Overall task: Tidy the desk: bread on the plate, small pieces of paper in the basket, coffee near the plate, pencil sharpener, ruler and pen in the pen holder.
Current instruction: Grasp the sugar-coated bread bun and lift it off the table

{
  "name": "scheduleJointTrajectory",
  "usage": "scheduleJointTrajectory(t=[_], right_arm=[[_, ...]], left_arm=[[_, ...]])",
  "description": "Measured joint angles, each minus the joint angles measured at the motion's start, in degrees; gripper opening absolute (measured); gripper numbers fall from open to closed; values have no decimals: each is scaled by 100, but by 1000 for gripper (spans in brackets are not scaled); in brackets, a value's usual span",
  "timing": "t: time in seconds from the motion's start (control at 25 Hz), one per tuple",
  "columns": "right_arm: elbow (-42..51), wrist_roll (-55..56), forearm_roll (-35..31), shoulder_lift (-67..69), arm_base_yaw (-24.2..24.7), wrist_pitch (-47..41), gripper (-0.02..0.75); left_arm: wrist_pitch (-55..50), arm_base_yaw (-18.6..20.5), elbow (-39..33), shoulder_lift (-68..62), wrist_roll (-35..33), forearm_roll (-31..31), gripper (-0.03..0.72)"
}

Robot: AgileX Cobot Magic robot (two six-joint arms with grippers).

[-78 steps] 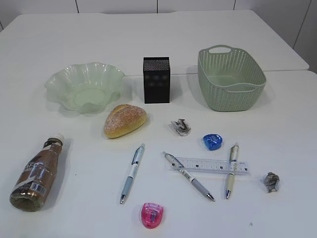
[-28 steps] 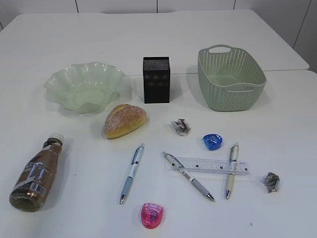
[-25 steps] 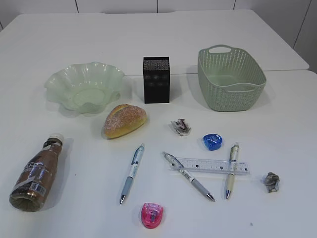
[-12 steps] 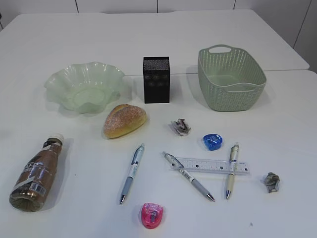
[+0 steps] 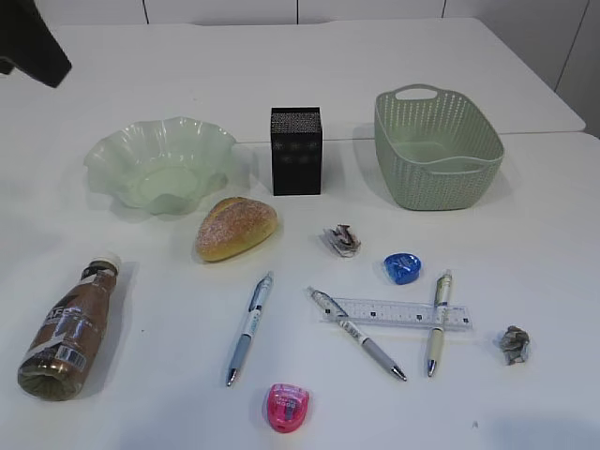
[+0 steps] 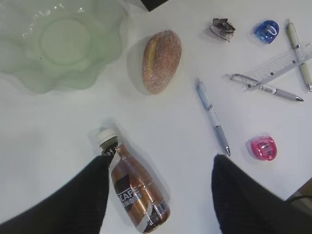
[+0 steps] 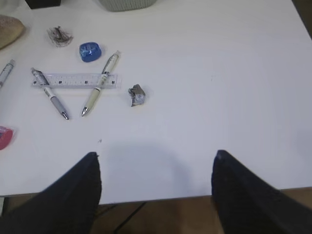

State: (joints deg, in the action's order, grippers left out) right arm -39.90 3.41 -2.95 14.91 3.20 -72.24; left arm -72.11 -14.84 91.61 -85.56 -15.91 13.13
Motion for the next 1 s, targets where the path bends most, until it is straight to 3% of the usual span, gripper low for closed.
scheduleJointTrajectory(t=[0.28,0.48,0.68,1.0], right_arm=[[-616,147,-122,2122,0,107,551],[-1082,147,-145,3083,0,173,551],[-1609,158,-146,3831,0,221,551],[-1897,167,-153,4334,0,230,551]], left_arm=[[33,-409,0,-771,45,-77,559],[69,-750,132,-1454,53,-516,599],[94,-1017,913,-2232,58,-898,601],[109,-1107,2127,-3431,58,-938,601]])
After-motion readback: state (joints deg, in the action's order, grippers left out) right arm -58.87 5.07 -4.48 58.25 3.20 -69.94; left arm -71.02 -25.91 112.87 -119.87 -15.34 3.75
